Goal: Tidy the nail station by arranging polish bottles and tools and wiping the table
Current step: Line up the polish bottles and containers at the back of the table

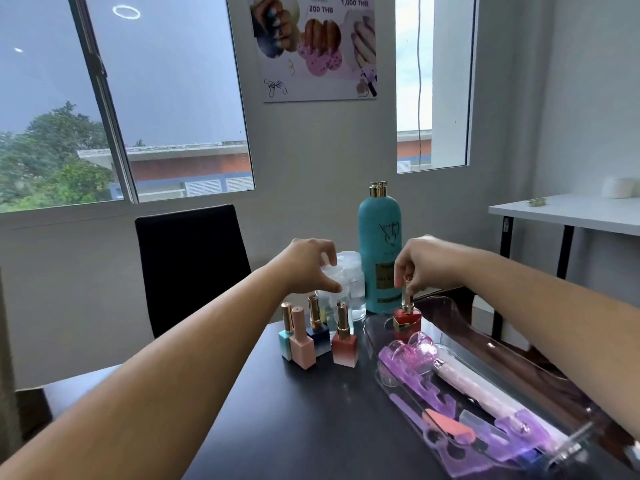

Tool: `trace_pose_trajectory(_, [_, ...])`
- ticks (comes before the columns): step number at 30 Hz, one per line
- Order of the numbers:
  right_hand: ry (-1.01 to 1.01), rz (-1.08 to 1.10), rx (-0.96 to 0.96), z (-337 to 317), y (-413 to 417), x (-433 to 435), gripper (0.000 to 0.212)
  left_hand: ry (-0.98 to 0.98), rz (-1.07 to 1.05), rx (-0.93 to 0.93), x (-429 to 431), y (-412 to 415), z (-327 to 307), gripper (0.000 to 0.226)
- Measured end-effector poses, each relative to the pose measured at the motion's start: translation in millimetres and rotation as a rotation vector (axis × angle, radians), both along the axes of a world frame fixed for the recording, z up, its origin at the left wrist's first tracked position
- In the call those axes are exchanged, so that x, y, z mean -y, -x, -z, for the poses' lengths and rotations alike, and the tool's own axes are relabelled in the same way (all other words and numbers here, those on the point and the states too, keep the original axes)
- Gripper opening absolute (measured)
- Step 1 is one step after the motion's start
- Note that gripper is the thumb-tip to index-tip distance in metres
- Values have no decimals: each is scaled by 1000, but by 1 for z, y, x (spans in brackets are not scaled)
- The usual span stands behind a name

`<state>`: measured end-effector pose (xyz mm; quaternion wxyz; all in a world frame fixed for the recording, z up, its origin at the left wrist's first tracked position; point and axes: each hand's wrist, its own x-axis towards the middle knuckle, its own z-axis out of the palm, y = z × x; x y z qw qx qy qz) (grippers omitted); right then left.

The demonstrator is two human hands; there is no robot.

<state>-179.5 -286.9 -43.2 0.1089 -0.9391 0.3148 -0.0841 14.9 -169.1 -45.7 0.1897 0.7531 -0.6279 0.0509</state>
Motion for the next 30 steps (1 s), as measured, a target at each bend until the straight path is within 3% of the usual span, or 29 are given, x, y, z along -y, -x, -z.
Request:
trace_pose_trajectory(19, [109,4,216,21,-8,31,21,152,-145,-93,14,-29,15,36])
trace_pose_trajectory(30, [198,-20,237,25,-10,30,16,116,-126,-89,5,-30,9,40])
